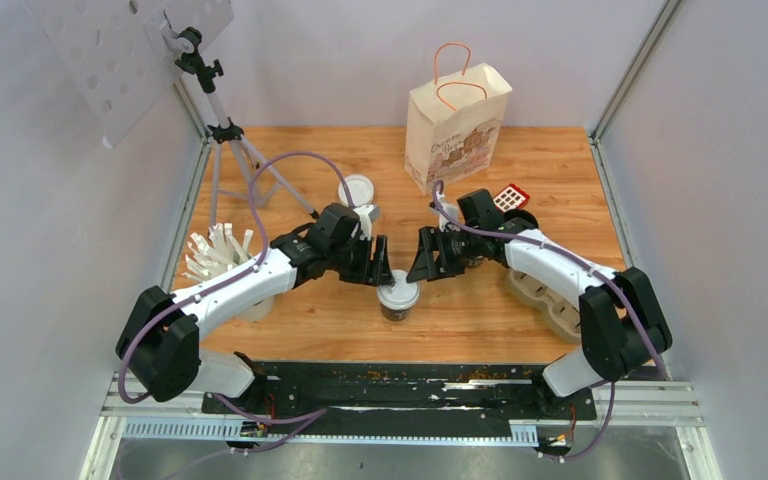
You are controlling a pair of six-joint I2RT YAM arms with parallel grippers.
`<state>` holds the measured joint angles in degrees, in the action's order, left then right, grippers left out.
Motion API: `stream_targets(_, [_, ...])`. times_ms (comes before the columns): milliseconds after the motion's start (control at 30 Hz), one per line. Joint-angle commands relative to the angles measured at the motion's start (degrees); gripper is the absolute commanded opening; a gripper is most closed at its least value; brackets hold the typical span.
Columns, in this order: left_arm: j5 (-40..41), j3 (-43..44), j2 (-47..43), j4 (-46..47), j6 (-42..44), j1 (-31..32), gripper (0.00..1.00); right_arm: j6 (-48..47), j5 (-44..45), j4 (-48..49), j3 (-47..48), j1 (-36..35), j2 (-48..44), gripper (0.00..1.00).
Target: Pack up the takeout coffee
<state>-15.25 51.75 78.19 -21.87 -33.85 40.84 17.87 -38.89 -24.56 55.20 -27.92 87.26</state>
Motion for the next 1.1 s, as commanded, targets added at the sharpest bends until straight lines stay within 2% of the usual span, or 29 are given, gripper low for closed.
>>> stream_targets(0, [0.69, 5.08, -1.78, -2.00, 3.00, -0.30, 0.71, 2.14, 1.52, -3.65, 2.20, 0.19, -5.21, 0.69])
stream_targets(167, [0.44, 5.31, -1.25, -2.38, 4.54, -0.63, 0.71, 5.18, 1.92, -2.97, -1.69, 0.14, -9.18, 0.74])
stream_targets(533, [1.66, 2.61, -1.37, -1.12, 5.83, -0.71, 0.65, 4.54, 5.64, -3.89, -1.61, 0.11, -12.19, 0.65])
stream_targets(767, [0.38, 1.69, -0.44, -0.07, 7.39, -1.78, 0.48, 2.87, 6.57, -3.94, -0.42, 0.09, -12.29, 0.63])
stream_targets(967, [-0.38, 0.27, -0.27, 1.60, 7.30, -2.28, 0.40, 1.36, 9.63, -2.44, -1.42, -1.73, -12.84, 0.63])
stream_targets(1067, [-0.31, -0.22, 0.09, 1.70, 7.45, -2.59, 0.39, 0.71, 12.30, -1.90, -0.50, -3.78, -12.58, 0.65])
